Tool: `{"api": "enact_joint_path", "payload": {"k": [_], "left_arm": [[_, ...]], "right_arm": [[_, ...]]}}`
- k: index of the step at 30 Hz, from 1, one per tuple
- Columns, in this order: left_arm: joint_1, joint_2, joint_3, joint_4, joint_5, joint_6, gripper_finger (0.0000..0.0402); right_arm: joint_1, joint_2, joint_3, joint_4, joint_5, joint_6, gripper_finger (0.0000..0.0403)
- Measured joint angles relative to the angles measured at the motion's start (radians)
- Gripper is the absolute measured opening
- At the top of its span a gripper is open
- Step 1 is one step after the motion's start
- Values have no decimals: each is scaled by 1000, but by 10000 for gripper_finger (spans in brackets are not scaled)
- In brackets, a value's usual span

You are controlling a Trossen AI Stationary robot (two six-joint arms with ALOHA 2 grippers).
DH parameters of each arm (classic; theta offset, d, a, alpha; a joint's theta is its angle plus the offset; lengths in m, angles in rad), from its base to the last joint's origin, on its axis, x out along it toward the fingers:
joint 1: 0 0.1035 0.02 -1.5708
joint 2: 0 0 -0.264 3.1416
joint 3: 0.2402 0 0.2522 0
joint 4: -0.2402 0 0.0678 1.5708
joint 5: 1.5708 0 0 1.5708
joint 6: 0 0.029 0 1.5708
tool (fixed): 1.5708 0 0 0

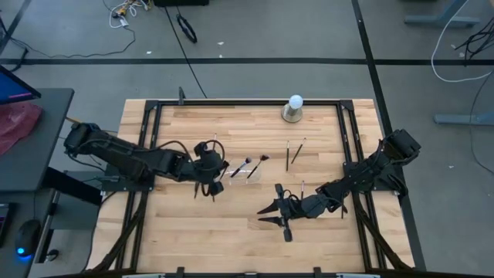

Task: Put items in baskets/containers
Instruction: Put the eye groomer brush into the transparent organizer

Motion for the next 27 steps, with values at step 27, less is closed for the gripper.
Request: {"api": "enact_joint_path", "payload": {"k": [27], "left_arm": [[63,154,-2,-10,77,-184,27]], "right_arm": [[0,1,0,-12,-1,15,86]]}}
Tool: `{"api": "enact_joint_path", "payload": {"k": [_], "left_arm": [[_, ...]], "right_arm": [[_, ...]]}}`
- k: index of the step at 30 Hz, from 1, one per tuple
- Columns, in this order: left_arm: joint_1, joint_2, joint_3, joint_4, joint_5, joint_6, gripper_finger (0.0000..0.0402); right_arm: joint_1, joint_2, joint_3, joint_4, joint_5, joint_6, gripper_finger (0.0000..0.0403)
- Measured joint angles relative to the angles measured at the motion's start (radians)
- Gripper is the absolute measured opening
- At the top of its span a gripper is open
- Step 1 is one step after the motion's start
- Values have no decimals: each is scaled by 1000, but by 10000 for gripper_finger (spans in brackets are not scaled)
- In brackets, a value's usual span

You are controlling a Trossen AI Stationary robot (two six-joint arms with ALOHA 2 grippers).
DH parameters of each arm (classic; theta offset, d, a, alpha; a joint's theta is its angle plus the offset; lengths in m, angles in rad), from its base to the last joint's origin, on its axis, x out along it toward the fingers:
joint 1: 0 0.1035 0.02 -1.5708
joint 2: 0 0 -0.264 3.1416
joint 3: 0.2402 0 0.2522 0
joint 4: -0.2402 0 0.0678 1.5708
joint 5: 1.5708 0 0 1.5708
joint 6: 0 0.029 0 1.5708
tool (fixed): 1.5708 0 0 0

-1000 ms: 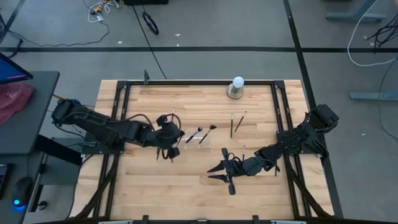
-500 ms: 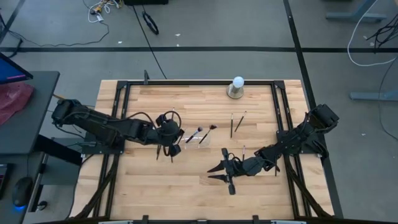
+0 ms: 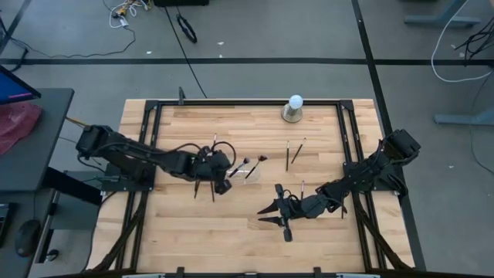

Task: Put items in baskets/containers
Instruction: Put the eye groomer brush into the transparent organizer, then put the eyeshadow brush into the transparent organizer

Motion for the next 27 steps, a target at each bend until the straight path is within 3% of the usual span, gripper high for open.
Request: {"api": "enact_joint_path", "payload": {"k": [6,17,22,27], "left_arm": [[6,5,0,7,-10,-14,51],[6,-11,3,-11,-34,-19,137],[-13,-79,42,-79,15,-20,146],[-102,-154,64,-182,18,-55,136]], "right_arm": [[0,0,0,-2,0,0,86],[0,0,0,-2,0,0,86],[0,0,0,-2,0,1,86],[0,0,0,-1,0,10,86]]}}
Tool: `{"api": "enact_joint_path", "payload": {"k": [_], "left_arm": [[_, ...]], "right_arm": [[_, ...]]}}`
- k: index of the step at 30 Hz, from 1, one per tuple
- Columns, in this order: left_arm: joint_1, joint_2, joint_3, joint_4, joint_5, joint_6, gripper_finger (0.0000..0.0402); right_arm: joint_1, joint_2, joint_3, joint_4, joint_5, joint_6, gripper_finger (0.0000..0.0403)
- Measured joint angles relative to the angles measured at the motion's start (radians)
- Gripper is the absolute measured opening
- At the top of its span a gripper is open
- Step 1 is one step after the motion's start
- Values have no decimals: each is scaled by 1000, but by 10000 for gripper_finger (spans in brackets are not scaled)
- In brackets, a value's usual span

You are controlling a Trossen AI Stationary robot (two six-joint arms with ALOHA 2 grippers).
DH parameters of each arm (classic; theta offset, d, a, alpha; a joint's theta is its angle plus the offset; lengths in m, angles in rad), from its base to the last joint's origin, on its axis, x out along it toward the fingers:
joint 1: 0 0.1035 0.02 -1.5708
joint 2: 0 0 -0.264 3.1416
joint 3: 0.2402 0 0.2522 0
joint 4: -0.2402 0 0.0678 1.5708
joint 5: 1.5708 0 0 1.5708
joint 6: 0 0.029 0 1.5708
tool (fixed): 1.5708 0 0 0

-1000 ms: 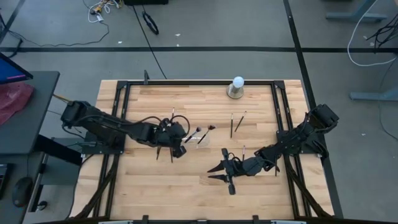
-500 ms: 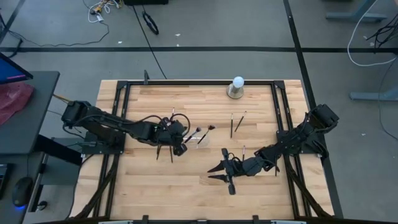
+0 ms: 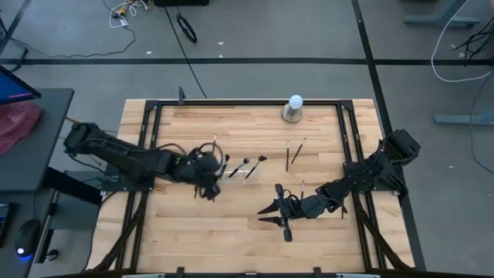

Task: Put items in baskets/containers
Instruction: Put the eyeshadow brush into the transparent organizer

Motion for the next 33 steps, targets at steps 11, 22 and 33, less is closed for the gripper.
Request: {"api": "enact_joint_path", "payload": {"k": [11,22,33], "left_arm": [[-297,-13,-149,-263,-244,-510,121],[-276,-13,-529,13,-349,-887,204],[-147,-13,-680,342,-393,-755,210]], "right_arm": [[0,0,0,-1,0,16,86],[0,0,0,2,0,12,86],[-5,0,0,17,0,15,86]]}}
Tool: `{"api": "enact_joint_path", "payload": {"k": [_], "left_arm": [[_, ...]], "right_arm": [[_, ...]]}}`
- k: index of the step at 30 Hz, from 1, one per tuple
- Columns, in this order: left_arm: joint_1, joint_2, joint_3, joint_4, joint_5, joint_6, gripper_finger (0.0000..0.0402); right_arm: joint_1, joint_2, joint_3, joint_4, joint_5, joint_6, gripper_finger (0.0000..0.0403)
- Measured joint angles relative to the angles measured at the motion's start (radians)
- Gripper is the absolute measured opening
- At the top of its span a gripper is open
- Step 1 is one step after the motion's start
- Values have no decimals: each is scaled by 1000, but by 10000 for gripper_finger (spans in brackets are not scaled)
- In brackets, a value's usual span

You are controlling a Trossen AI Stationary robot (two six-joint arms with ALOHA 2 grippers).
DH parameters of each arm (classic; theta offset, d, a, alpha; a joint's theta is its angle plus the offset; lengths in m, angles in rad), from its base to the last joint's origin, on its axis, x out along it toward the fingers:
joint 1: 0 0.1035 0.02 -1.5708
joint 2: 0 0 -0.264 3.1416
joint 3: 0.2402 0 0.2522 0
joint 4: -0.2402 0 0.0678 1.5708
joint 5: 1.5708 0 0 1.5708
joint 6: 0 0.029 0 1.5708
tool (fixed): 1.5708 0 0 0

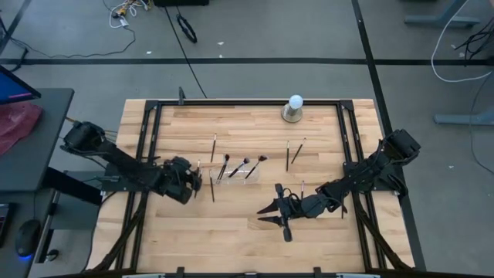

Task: Put items in baskets/containers
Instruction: Put the eyeshadow brush into the transparent organizer

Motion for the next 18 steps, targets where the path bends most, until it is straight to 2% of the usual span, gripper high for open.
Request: {"api": "enact_joint_path", "payload": {"k": [7,12,18], "left_arm": [[20,0,-26,16,-1,6,178],[20,0,-52,123,-10,20,175],[20,0,-54,131,-8,34,174]], "right_arm": [[0,0,0,0,0,0,86],[0,0,0,-1,0,-1,86],[0,0,0,-1,0,-3,86]]}}
